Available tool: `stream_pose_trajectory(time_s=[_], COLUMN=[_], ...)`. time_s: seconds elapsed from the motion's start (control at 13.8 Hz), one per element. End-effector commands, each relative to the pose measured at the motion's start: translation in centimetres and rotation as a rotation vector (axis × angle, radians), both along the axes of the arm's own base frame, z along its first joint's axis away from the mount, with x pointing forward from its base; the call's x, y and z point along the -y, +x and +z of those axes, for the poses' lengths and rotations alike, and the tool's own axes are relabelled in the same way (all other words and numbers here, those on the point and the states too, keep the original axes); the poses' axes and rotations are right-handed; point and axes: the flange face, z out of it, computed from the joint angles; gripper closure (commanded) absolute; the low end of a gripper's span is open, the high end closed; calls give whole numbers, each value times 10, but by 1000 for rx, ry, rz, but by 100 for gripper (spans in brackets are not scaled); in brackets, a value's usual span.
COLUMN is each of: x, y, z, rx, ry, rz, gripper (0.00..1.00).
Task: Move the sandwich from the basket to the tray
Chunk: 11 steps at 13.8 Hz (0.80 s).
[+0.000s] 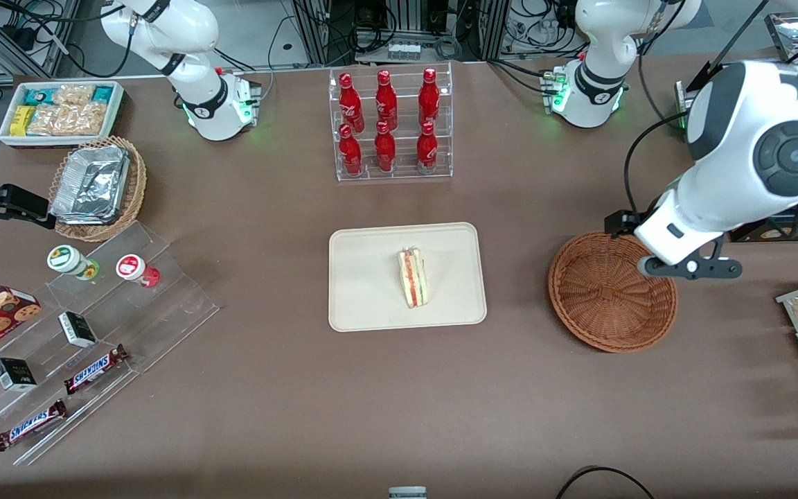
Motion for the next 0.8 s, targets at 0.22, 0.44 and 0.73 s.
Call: stream_pose_trajectory(time_s=[0.22, 0.44, 0.73], x=[-32, -63, -73], y=[-47, -59, -62], z=[25, 51, 74], rx=[2, 0, -9], ry=[16, -31, -35], rz=[12, 23, 37], gripper=[0, 0, 0])
